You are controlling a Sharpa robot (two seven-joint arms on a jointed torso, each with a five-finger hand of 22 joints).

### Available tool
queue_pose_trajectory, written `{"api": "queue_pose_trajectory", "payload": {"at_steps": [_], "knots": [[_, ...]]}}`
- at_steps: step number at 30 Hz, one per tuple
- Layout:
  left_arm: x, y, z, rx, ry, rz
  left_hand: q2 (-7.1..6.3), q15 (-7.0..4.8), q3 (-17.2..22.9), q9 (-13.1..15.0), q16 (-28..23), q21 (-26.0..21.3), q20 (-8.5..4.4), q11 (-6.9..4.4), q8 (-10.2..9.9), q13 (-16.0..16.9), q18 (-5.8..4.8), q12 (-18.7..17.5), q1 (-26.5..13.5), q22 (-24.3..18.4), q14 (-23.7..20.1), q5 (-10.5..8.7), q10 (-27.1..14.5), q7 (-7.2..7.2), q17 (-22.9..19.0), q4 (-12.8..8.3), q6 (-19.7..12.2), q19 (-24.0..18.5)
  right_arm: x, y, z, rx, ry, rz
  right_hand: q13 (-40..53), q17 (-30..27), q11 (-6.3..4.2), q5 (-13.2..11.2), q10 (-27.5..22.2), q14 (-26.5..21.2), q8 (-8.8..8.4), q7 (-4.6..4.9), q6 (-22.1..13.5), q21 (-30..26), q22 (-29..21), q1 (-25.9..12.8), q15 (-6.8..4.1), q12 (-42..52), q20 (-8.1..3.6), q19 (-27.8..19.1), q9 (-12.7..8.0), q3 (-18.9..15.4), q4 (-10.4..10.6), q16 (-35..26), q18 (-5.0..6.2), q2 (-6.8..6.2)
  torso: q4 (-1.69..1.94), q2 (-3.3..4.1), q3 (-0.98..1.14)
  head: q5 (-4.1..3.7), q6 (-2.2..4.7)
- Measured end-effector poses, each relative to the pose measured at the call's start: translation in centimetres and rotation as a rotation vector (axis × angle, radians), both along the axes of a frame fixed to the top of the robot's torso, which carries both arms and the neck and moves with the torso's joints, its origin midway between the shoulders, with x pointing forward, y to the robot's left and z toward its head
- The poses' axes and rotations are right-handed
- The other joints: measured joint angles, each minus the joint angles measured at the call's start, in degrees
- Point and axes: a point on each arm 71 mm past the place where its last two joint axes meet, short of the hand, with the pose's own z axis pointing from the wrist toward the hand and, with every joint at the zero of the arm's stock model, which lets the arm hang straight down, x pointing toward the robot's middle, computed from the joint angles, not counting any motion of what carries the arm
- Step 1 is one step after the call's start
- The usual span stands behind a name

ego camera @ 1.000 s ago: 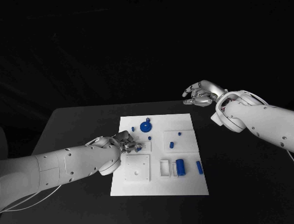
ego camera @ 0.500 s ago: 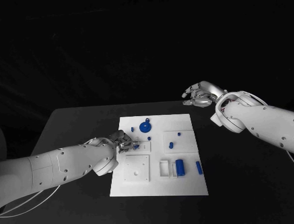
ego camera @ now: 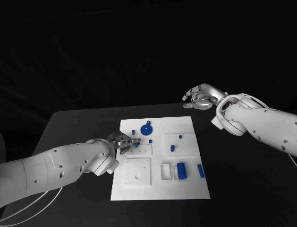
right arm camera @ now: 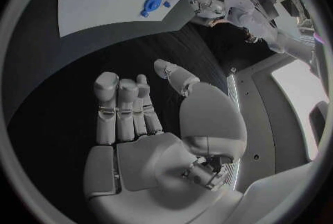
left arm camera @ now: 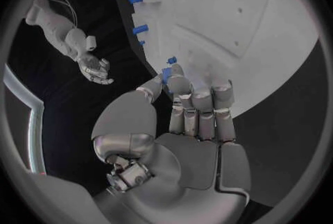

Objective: Assemble the parts on the task board

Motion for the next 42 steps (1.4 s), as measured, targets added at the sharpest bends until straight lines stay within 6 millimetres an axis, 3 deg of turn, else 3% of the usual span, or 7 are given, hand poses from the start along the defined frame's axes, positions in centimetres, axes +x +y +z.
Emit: {"api": "queue_pose_trajectory", "payload": {"at_steps": [5,9,14,19,24,27,42], "knots": [[0.1,0.2,0.7,-0.116,0.036,-0.03,0.24,0.3,-0.25,0.49,-0.27,-0.37,0.32,0.38,0.05,0.0,-0.02,0.0,0.23,0.0,-1.12,-0.43,-1.27,0.23,-0.1,-0.25,-1.22,-0.74,-0.6,0.7,-0.2,0.004,0.012,0.028,0.0,0.05,0.0,0.0,0.0,0.0,0.0,0.03,0.07,0.0,0.0,0.0,0.0,-0.02,0.0,0.0,0.03,0.0,0.0,0.0,0.0,0.0,-0.01,-0.01,0.0,-0.04,0.22],[0.1,-0.3,1.9,-0.226,0.048,-0.095,1.41,0.69,-0.76,0.93,-0.51,-1.07,0.44,0.79,0.06,0.0,-0.03,-0.24,0.93,0.0,-2.3,-0.66,-2.62,0.67,-0.18,-0.76,-2.55,-1.69,-1.5,2.1,-0.5,0.01,0.028,0.073,0.0,0.05,0.0,-0.07,0.0,0.0,0.0,0.25,-0.15,0.0,0.0,0.09,0.0,0.19,0.0,0.0,0.06,0.0,-0.69,0.0,0.0,0.08,-0.01,-0.01,-0.01,-0.05,0.59],[-0.3,-1.3,3.5,-0.336,0.053,-0.198,2.3,1.42,-1.66,1.22,-0.67,-1.69,0.92,1.36,-0.34,0.0,-0.94,-0.39,1.63,-0.04,-3.63,-0.88,-4.22,1.36,-0.31,-1.66,-4.35,-2.76,-3.2,4.5,-1.2,0.009,0.062,0.157,-0.06,0.05,0.32,-2.3,-0.31,-0.06,-0.45,0.71,-0.63,0.0,0.0,0.84,0.07,0.19,-0.01,-0.01,0.06,-0.23,-1.67,0.0,0.0,0.08,-0.01,-0.02,0.03,-0.04,1.38],[-0.8,-2.0,4.5,-0.412,0.072,-0.289,2.35,1.86,-2.02,1.57,-0.98,-2.38,1.08,1.73,-0.33,-0.06,-0.94,-0.57,2.03,-0.09,-4.71,0.03,-5.21,1.87,-0.44,-2.02,-5.09,-3.57,-4.8,6.6,-1.7,0.007,0.094,0.235,-0.06,0.04,0.62,-4.85,-0.63,-0.11,-0.91,0.7,-1.07,0.0,0.0,0.85,0.1,0.19,-0.13,-0.31,-0.12,-0.48,-2.4,0.0,0.0,0.08,-0.01,-0.03,0.07,0.01,2.19],[-1.2,-2.7,4.9,-0.459,0.091,-0.35,2.44,1.93,-2.06,1.92,-0.99,-2.39,1.13,2.0,-0.33,-0.09,-0.95,-0.67,2.53,-0.1,-5.36,0.24,-5.67,2.2,-0.44,-2.06,-5.61,-3.79,-6.2,8.2,-2.5,-0.002,0.13,0.299,-0.06,0.11,0.93,-5.55,-0.94,-0.42,-1.62,0.67,-1.62,0.0,-0.01,0.84,0.42,0.19,0.06,-0.54,-0.48,-1.23,-3.15,-0.22,0.0,0.08,-0.01,-0.03,0.07,-0.06,2.91],[-1.3,-2.9,4.9,-0.471,0.093,-0.364,2.45,1.94,-2.06,2.14,-0.99,-2.59,1.13,2.04,-0.33,-0.09,-1.81,-0.67,2.54,-0.1,-5.39,0.24,-5.72,2.3,-0.44,-2.06,-5.71,-3.79,-6.8,8.8,-2.8,-0.005,0.148,0.328,-0.06,0.15,1.14,-5.56,-1.15,-0.52,-1.96,0.65,-2.02,0.0,-0.01,0.84,0.51,0.19,0.2,-0.85,-0.7,-1.78,-3.67,-0.22,0.0,0.08,-0.03,-0.03,0.07,-0.07,3.28],[-1.4,-3.1,5.1,-0.491,0.09,-0.392,2.53,2.43,-2.21,3.25,-0.93,-2.59,1.13,1.95,-0.05,-0.02,-1.8,-0.44,2.61,-0.03,-5.88,0.48,-6.01,2.49,-0.44,-2.21,-6.31,-3.78,-8.7,10.3,-3.6,-0.016,0.202,0.417,-0.06,0.32,1.65,-5.77,-1.67,-1.01,-2.07,0.98,-2.97,0.0,-0.01,0.85,1.0,0.31,0.37,-1.43,-0.86,-3.33,-4.11,-0.22,-0.01,0.08,-0.03,0.03,0.07,-0.12,3.33]]}}
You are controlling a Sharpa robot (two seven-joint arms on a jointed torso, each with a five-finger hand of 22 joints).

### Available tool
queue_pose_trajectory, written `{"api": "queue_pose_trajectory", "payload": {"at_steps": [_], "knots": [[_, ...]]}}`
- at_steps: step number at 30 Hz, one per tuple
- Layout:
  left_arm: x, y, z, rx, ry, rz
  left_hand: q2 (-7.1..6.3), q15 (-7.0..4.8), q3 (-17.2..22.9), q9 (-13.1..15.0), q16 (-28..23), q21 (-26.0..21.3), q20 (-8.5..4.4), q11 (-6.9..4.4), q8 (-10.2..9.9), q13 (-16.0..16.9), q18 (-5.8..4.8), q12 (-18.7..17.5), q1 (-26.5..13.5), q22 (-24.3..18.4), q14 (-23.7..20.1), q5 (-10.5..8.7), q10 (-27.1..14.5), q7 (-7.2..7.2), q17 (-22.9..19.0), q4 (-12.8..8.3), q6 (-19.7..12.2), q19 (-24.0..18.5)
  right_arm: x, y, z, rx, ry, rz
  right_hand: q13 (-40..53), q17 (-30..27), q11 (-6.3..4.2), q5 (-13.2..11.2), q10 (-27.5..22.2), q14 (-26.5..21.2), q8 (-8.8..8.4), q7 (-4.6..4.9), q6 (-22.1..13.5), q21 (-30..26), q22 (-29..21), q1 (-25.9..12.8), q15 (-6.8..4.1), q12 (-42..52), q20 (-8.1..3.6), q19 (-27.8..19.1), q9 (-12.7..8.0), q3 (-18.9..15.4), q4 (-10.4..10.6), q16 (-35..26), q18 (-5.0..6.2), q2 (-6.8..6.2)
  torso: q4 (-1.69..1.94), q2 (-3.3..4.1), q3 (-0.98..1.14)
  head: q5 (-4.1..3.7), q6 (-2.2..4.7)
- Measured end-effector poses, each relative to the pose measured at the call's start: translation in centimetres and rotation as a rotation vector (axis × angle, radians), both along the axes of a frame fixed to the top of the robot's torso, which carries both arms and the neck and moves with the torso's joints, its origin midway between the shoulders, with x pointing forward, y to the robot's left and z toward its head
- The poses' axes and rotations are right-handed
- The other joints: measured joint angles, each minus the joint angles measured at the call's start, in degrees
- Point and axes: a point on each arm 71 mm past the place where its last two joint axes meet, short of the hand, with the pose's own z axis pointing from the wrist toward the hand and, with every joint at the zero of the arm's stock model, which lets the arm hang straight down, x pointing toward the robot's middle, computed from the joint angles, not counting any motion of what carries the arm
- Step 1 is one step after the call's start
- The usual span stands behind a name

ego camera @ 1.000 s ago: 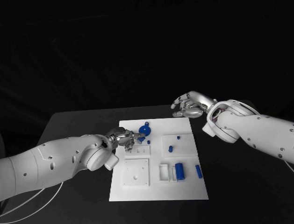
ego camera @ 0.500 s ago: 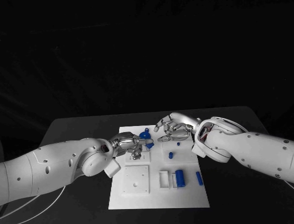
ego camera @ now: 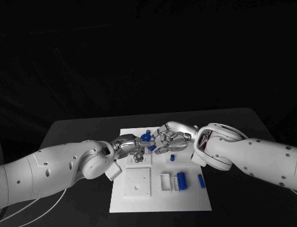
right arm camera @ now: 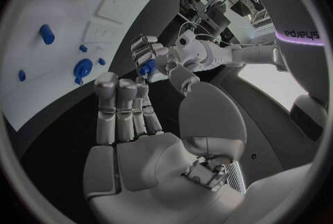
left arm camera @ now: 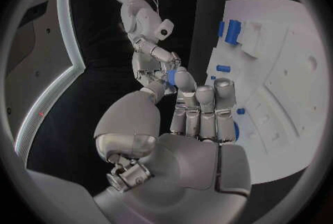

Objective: Assemble the parts on the task board

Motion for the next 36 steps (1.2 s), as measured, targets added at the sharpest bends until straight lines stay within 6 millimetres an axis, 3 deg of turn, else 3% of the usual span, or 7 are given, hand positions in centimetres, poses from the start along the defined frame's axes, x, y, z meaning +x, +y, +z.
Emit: {"api": "queue_pose_trajectory", "payload": {"at_steps": [8,14,18,22,24,30,36], "knots": [[-0.07,-0.16,0.04,-0.003,-0.002,-0.008,0.02,0.02,-0.05,0.19,0.22,0.0,0.0,0.01,0.04,0.0,0.0,0.0,-0.01,0.05,-0.01,0.0,0.0,0.01,0.0,-0.05,-0.01,0.0,-0.2,0.29,-0.12,-0.003,0.006,0.012,0.0,0.06,0.0,0.0,0.0,0.0,0.0,0.01,-0.02,0.0,0.0,0.22,0.0,0.19,0.0,0.0,0.0,-0.63,0.32,0.0,0.0,0.22,0.02,-0.01,-0.04,0.02,-0.18],[-0.14,-0.33,0.05,-0.001,-0.005,-0.019,0.11,0.03,-0.16,0.26,0.22,0.0,0.0,0.01,0.04,0.05,0.0,0.0,0.03,0.05,-0.01,-0.01,0.0,0.02,0.0,-0.16,-0.02,0.0,-0.2,0.32,-0.12,-0.002,0.005,0.013,0.0,0.12,0.0,-0.89,0.0,0.0,0.57,0.18,0.11,0.0,0.0,0.25,0.01,0.36,0.01,0.0,0.16,-1.02,0.4,0.0,0.0,1.41,0.05,-0.03,-0.06,0.06,-0.25],[-0.16,-0.35,0.05,0.0,-0.006,-0.023,0.13,0.03,-0.16,0.26,0.22,0.0,0.0,0.01,0.04,0.04,0.0,0.0,0.04,0.05,0.0,-0.01,0.0,0.11,0.0,-0.16,-0.11,0.0,-0.2,0.33,-0.12,-0.002,0.005,0.013,-0.1,0.12,-0.76,-2.7,0.12,0.3,1.7,-0.66,1.92,0.01,0.0,0.3,-0.29,0.36,0.01,0.01,0.49,-0.3,1.1,0.0,0.0,2.56,0.05,-0.03,-0.05,0.08,-0.35],[-0.17,-0.37,0.05,0.002,-0.006,-0.026,0.13,0.03,-0.16,0.26,0.22,0.0,0.0,0.01,0.04,0.04,0.0,0.0,0.03,0.05,0.0,-0.02,0.0,0.11,0.01,-0.16,-0.11,0.0,-0.24,0.46,-0.12,-0.002,0.005,0.017,-0.27,0.11,-1.68,-5.88,0.23,0.25,3.01,-2.22,4.17,0.02,0.0,0.97,-1.27,0.36,0.01,0.01,0.92,2.12,1.43,-0.01,0.01,3.25,0.05,-0.03,-0.04,0.12,-0.37],[-0.19,-0.46,0.04,0.002,-0.006,-0.03,0.13,0.03,-0.16,0.26,0.22,0.0,0.0,0.01,0.04,0.04,0.0,0.0,0.03,0.04,0.0,-0.02,0.0,0.11,0.01,-0.16,-0.11,0.0,-0.21,0.45,-0.13,-0.004,0.003,0.016,-0.36,0.11,-2.3,-7.57,0.22,0.22,3.73,-3.03,5.6,0.02,0.0,1.2,-1.87,0.39,0.01,0.01,1.2,3.73,1.73,-0.01,0.53,3.48,0.04,-0.03,-0.03,0.12,-0.37],[-0.26,-0.71,-0.02,0.003,-0.005,-0.04,0.2,0.04,-0.16,0.5,0.22,0.01,0.0,0.01,0.05,0.04,0.0,0.0,0.1,0.08,0.01,-0.04,0.01,-0.05,0.01,-0.16,-0.26,0.0,-0.08,0.33,-0.17,-0.009,-0.003,0.013,-0.49,0.11,-3.1,-10.27,0.44,0.34,5.01,-4.15,8.37,0.01,-0.01,1.45,-2.61,0.54,0.01,0.01,1.95,6.31,1.98,0.0,1.33,3.72,0.05,-0.03,-0.01,0.15,-0.46],[-0.26,-0.69,-0.03,0.004,-0.005,-0.041,0.2,0.03,-0.16,0.46,0.22,0.01,0.0,0.02,0.26,0.04,0.0,0.22,0.09,0.1,-0.01,0.08,0.01,-0.05,0.01,-0.16,-0.26,0.0,-0.09,0.39,-0.17,-0.013,-0.013,0.015,-0.54,0.1,-3.74,-10.67,1.06,0.45,5.83,-4.49,8.7,0.02,-0.01,1.82,-3.11,0.54,0.02,0.01,2.01,7.54,1.82,-0.01,1.62,4.07,0.03,-0.03,-0.01,0.23,-0.56]]}}
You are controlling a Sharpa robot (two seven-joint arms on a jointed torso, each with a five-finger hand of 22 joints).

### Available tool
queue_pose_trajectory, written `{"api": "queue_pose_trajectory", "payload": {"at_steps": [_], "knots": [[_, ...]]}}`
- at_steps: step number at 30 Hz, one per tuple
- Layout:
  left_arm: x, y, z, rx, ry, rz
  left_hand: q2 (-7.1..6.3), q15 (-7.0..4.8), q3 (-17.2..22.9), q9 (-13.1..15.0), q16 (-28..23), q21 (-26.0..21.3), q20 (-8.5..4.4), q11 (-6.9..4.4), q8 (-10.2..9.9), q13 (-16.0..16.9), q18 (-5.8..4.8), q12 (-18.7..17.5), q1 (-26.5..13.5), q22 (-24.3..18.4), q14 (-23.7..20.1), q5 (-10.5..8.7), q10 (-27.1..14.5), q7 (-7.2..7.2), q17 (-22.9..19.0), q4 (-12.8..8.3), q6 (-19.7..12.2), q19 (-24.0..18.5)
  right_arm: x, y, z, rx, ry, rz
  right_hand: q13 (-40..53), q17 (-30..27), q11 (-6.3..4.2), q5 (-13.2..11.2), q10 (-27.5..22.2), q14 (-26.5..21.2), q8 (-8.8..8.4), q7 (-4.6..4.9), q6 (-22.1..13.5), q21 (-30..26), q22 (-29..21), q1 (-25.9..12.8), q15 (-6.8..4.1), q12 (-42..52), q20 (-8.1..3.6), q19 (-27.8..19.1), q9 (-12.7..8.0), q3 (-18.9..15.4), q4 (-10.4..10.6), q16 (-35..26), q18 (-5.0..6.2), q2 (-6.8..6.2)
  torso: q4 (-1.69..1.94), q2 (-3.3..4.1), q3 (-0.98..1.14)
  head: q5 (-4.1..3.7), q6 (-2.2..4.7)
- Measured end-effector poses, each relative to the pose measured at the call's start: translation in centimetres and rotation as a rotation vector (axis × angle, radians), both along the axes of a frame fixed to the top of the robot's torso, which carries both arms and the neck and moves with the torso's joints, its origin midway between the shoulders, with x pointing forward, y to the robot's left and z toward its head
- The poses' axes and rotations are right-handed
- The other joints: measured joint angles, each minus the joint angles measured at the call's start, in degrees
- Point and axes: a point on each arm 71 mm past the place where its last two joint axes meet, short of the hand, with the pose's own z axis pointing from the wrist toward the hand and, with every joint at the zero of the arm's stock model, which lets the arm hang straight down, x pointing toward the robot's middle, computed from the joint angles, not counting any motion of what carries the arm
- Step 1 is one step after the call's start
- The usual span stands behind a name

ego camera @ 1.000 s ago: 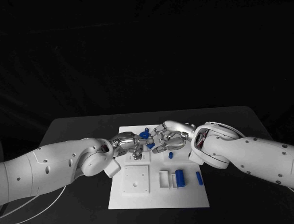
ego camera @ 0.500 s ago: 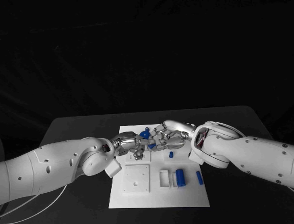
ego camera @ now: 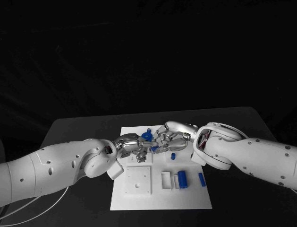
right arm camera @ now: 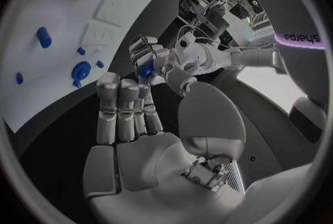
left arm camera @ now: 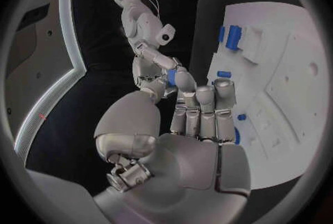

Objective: Assemble the parts on the task board

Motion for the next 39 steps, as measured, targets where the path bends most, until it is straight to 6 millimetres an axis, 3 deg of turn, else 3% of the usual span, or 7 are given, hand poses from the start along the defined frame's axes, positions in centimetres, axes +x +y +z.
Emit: {"api": "queue_pose_trajectory", "payload": {"at_steps": [9,11,14,15,21,25,39], "knots": [[0.04,0.05,0.0,-0.003,0.004,0.009,0.42,-0.13,0.25,-0.13,0.23,0.0,0.0,0.02,-0.73,0.0,0.0,0.22,-0.51,-0.01,-0.13,-0.02,0.01,-0.5,-0.14,0.25,-0.7,0.0,-0.06,0.11,0.0,0.001,-0.018,-0.004,-0.02,-0.01,-0.59,-0.03,0.59,0.26,0.19,-0.05,0.05,0.22,0.0,-0.22,-0.67,0.0,0.01,0.0,0.0,0.24,-0.24,-0.04,0.11,0.23,0.01,-0.01,0.01,-0.02,-0.03],[0.05,0.05,-0.02,-0.004,0.005,0.013,-0.82,-0.13,0.92,-0.84,0.23,0.0,0.0,0.29,-1.52,0.0,0.0,0.22,-1.88,-0.01,-0.13,-1.01,-0.25,-0.7,-0.21,0.15,-0.9,0.0,-0.06,0.12,0.02,0.001,-0.024,-0.007,-0.05,-0.01,-0.8,-0.03,0.8,0.27,0.19,-0.06,0.06,0.22,0.0,-0.34,-0.68,0.0,0.01,0.0,0.0,0.24,-0.24,-0.05,0.12,0.34,0.01,-0.01,0.01,-0.04,-0.01],[0.09,0.08,-0.03,-0.004,0.008,0.022,-4.2,-0.1,5.86,-2.06,0.23,0.0,0.0,0.54,-3.06,-0.01,0.0,0.22,-5.7,-0.01,-0.11,-1.73,-0.39,-0.96,-0.31,-4.27,-1.75,0.0,-0.09,0.15,0.04,0.002,-0.032,-0.011,-0.05,-0.01,-0.83,-0.04,0.84,0.28,0.23,-0.13,0.13,0.21,0.0,-0.41,-0.69,0.0,-0.1,0.31,0.02,0.4,-0.4,-0.05,0.14,0.42,0.02,-0.01,0.01,-0.05,0.01],[0.09,0.1,-0.04,-0.004,0.008,0.025,-5.04,-0.15,5.94,-2.65,0.28,-0.05,0.0,0.62,-3.84,-0.01,0.0,0.24,-6.59,0.0,0.03,-1.77,-0.62,0.02,-0.32,-4.39,-4.42,0.0,-0.07,0.14,0.05,0.001,-0.034,-0.013,-0.05,-0.01,-1.01,-0.17,1.01,0.28,0.23,-0.24,0.24,0.21,0.0,-0.47,-0.69,0.0,-0.1,0.31,0.01,0.39,-0.41,-0.05,0.16,0.48,0.02,-0.01,0.01,-0.05,0.01],[0.21,0.16,0.07,-0.007,0.006,0.045,-7.15,0.42,2.55,-4.58,0.45,-0.48,0.19,1.21,-5.2,-0.01,0.01,0.46,-10.37,0.1,-0.2,-1.76,-0.83,1.2,-0.39,-3.66,-5.15,-0.22,-0.1,0.15,-0.07,-0.004,-0.041,-0.025,-0.05,-0.01,-1.19,0.04,1.21,0.5,0.23,-0.42,0.42,0.21,0.0,-0.57,-0.91,0.0,-0.11,0.32,0.01,0.54,-0.57,-0.05,0.22,0.57,0.02,-0.01,-0.02,-0.09,0.05],[0.24,0.21,0.07,-0.004,0.006,0.055,-7.61,0.53,2.17,-5.25,0.45,-0.49,-0.01,1.31,-5.54,-0.01,0.0,0.67,-10.83,0.1,-0.3,-1.77,-0.93,1.23,-0.39,-3.6,-5.19,-0.42,-0.03,0.06,-0.07,-0.007,-0.045,-0.039,-0.05,-0.01,-1.2,0.26,1.22,0.5,0.23,-0.43,0.43,0.21,0.02,-0.63,-0.91,0.0,-0.2,0.41,0.01,0.53,-0.58,-0.05,0.24,0.63,0.02,-0.01,-0.05,-0.09,0.05],[0.32,0.41,0.02,0.011,0.006,0.097,-7.34,0.72,2.15,-6.39,0.45,-0.48,0.0,1.41,-5.54,-0.01,0.0,0.78,-11.1,0.15,-0.49,-1.77,-1.04,1.58,-0.49,-3.58,-5.55,-0.41,0.21,-0.26,-0.09,-0.007,-0.072,-0.111,-0.11,-0.02,-1.4,1.03,1.43,0.74,0.23,-0.61,0.61,0.21,0.04,-0.64,-1.11,0.0,-0.22,1.03,0.01,0.76,-0.97,-0.05,0.55,0.61,0.02,0.0,-0.02,-0.21,0.28]]}}
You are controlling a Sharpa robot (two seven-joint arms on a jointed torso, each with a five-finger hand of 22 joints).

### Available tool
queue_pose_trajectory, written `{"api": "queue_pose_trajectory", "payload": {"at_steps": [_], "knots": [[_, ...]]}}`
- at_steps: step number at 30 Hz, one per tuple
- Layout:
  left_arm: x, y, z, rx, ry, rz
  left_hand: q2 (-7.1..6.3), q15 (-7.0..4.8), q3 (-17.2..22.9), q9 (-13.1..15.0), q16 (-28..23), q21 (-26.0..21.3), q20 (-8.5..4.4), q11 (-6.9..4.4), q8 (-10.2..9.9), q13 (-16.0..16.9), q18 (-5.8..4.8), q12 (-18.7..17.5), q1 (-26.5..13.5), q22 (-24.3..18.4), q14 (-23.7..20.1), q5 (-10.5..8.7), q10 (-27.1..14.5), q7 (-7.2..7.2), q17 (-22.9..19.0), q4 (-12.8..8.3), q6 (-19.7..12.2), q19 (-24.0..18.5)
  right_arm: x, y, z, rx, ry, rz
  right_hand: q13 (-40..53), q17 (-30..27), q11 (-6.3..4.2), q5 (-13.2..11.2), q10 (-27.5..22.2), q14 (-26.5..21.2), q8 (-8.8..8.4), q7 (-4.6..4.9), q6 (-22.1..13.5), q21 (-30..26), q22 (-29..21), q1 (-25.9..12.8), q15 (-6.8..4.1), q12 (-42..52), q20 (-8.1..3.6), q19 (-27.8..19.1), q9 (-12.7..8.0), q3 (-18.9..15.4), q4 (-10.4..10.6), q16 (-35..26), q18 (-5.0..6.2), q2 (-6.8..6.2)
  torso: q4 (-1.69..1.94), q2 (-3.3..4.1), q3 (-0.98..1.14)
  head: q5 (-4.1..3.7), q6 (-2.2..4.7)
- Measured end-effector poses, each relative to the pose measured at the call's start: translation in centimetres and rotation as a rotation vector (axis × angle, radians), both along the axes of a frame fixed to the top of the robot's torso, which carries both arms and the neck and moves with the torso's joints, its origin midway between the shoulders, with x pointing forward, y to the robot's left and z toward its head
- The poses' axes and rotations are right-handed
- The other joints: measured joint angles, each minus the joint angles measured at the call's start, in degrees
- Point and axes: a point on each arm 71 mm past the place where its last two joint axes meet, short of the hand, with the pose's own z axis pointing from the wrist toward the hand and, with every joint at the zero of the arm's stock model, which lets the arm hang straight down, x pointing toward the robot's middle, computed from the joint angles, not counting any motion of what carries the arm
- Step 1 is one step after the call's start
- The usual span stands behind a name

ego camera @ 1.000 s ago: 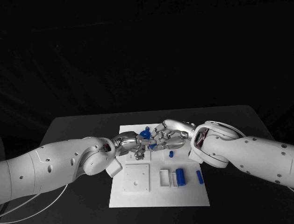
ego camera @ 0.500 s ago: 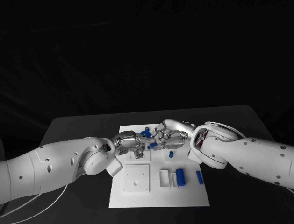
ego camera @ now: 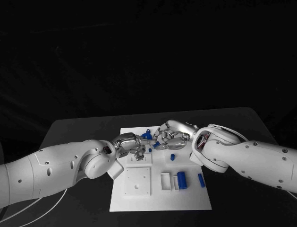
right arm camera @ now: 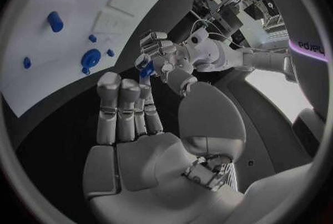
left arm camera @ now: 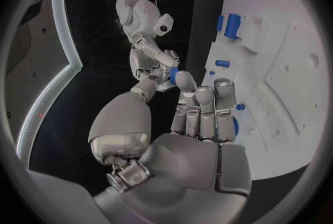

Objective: Assemble the parts on the task board

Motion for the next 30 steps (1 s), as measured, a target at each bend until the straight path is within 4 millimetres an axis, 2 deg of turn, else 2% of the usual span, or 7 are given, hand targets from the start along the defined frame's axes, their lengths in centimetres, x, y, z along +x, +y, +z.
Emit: {"api": "queue_pose_trajectory", "payload": {"at_steps": [7,10,14,15,17,25,30], "knots": [[0.02,0.1,-0.11,0.011,0.014,0.027,0.92,0.11,-0.86,-0.77,0.23,-0.22,0.0,0.0,0.0,0.0,0.0,0.11,-0.92,0.05,0.09,0.0,0.0,0.15,-0.09,0.86,1.0,0.0,0.13,-0.19,0.15,0.018,-0.019,-0.032,-0.05,0.0,0.01,0.0,0.0,0.01,0.0,0.0,0.0,0.0,0.0,0.01,0.01,0.0,0.0,0.0,0.0,-0.07,-0.07,0.0,0.03,-0.01,0.0,0.01,0.03,-0.04,0.02],[0.01,0.06,-0.15,0.014,0.02,0.033,2.18,0.2,-1.35,-0.88,0.23,-0.22,0.0,-0.01,0.05,-0.02,0.0,0.11,-2.17,0.05,0.19,0.0,0.01,-0.19,-0.16,1.84,1.71,0.0,0.12,-0.11,0.19,0.024,-0.023,-0.038,-0.05,0.0,0.01,0.0,0.0,0.01,0.0,0.0,0.0,0.0,-0.01,0.01,0.01,0.0,0.0,0.01,0.0,-0.08,-0.08,0.0,0.04,-0.01,-0.01,0.01,0.03,-0.04,0.03],[-0.04,-0.05,-0.16,0.013,0.025,0.04,2.69,0.1,-1.62,-0.15,0.23,-0.22,0.2,-0.38,1.57,-0.17,0.0,0.11,-2.69,0.05,0.19,0.4,-0.24,-0.68,-0.25,1.69,3.12,-0.2,0.01,0.12,0.22,0.03,-0.022,-0.037,-0.05,0.0,-0.07,0.0,0.14,0.25,0.0,-0.01,0.01,0.0,-0.01,0.01,-0.07,0.0,-0.17,0.23,0.0,0.01,-0.3,0.0,0.04,-0.02,-0.02,0.02,0.04,-0.04,0.03],[-0.05,-0.07,-0.15,0.012,0.025,0.042,3.19,-0.25,-1.91,0.97,0.23,-0.22,0.2,-0.73,2.71,-0.26,0.0,0.11,-2.81,0.04,0.22,3.06,-0.06,-1.04,-0.35,1.4,3.75,-0.2,-0.01,0.16,0.21,0.031,-0.022,-0.037,-0.05,-0.01,-0.1,0.0,0.29,0.26,0.0,-0.03,0.03,0.0,-0.01,0.01,-0.07,0.0,-0.11,0.31,0.0,0.02,-0.3,0.0,0.05,-0.02,-0.02,0.02,0.04,-0.04,0.03],[-0.05,-0.09,-0.14,0.011,0.026,0.048,4.15,-0.45,-2.58,3.15,0.23,-0.22,0.2,-0.99,4.39,-0.39,0.0,0.11,-2.71,0.04,0.41,5.59,-0.12,-1.14,-0.43,0.73,3.97,-0.2,-0.03,0.22,0.19,0.032,-0.021,-0.037,-0.04,-0.01,-0.11,0.0,0.3,0.27,0.0,-0.18,0.18,0.0,-0.01,-0.01,-0.07,0.0,-0.11,0.31,0.0,0.06,-0.26,0.0,0.05,-0.04,-0.05,0.02,0.04,-0.04,0.04],[-0.04,-0.18,-0.1,0.009,0.025,0.064,5.27,-1.46,-2.88,14.16,0.67,-0.5,0.2,-1.99,12.67,-0.59,0.0,0.8,-3.65,0.04,-0.01,9.58,-0.71,-2.31,-0.88,-0.73,1.76,-0.2,-0.08,0.43,0.08,0.034,-0.015,-0.04,-0.03,-0.01,-0.11,0.0,0.31,0.28,0.0,-0.21,0.21,0.0,-0.02,-0.49,-0.06,0.0,-0.1,0.31,0.0,0.18,-0.14,0.0,0.11,-0.46,-0.07,0.03,0.04,-0.08,0.18],[-0.09,-0.27,-0.07,0.007,0.024,0.066,6.64,-1.47,-2.65,17.63,1.11,-0.5,0.2,-2.21,15.53,-0.59,0.0,1.25,-5.43,0.03,-0.02,19.52,-0.94,-2.46,-0.94,-0.72,1.61,-0.2,-0.12,0.55,0.02,0.034,-0.013,-0.04,-0.09,-0.01,-0.11,0.12,0.31,0.28,0.0,-0.21,0.22,0.0,-0.02,-0.85,-0.05,0.0,-0.1,0.31,0.0,0.18,-0.14,0.0,0.13,-0.4,-0.05,0.02,0.02,-0.13,0.23]]}}
